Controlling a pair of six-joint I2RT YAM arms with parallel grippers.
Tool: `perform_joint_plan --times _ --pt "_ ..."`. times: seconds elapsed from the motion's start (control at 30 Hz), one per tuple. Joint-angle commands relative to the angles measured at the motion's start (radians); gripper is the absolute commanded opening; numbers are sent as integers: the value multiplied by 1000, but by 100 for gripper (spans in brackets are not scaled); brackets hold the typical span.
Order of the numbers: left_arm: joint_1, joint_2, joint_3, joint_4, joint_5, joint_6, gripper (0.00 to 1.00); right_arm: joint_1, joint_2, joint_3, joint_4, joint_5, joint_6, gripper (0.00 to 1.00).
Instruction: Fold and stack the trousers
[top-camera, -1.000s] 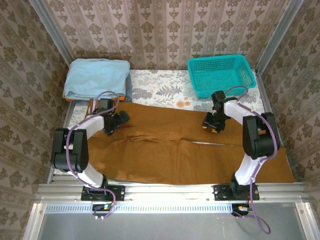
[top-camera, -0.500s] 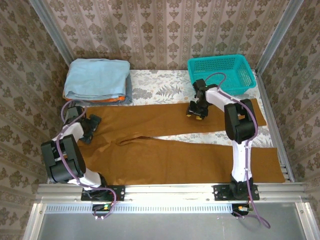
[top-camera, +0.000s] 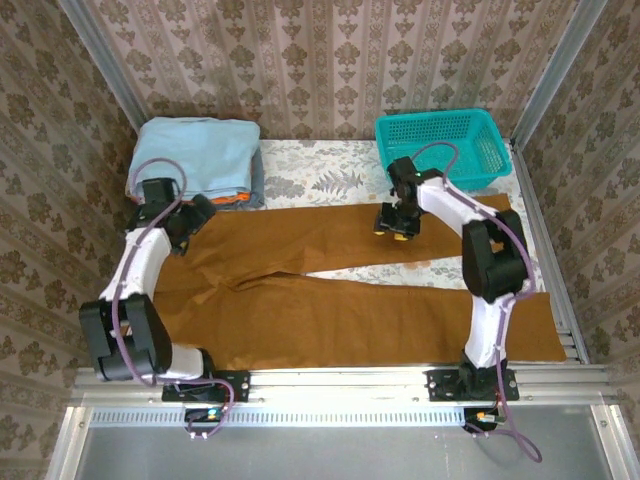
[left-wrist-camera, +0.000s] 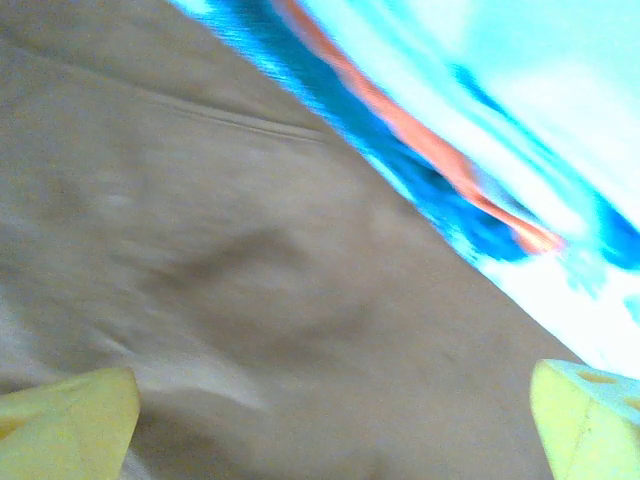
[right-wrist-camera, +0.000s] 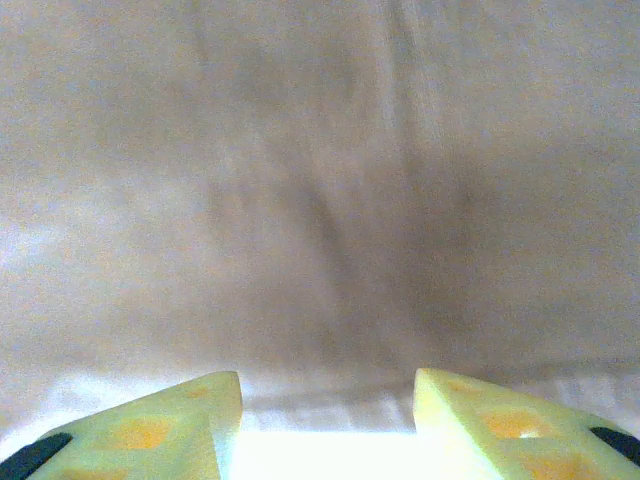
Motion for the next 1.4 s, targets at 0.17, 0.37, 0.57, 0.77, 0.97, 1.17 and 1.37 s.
perform_joint_plan --times 0.17,0.37,0.57,0.77,0.97,1.17,1.37 --pt "-370 66 12 -35 -40 56 100 36 -92 -151 70 21 38 50" --pt "-405 254 66 44 -15 55 99 -8 131 15 36 54 26 26" --pt "-400 304 -18 111 0 38 98 -63 77 -150 92 3 32 0" --pt "-356 314 -161 225 98 -11 98 -150 -5 -244 76 -23 27 0" --pt "-288 354 -185 284 151 -17 98 -211 76 -145 25 -48 -15 0" --pt "-240 425 -94 253 179 27 97 -212 192 26 -38 -56 -32 0" --pt "-229 372 -27 179 189 74 98 -199 142 67 -72 -51 -33 0"
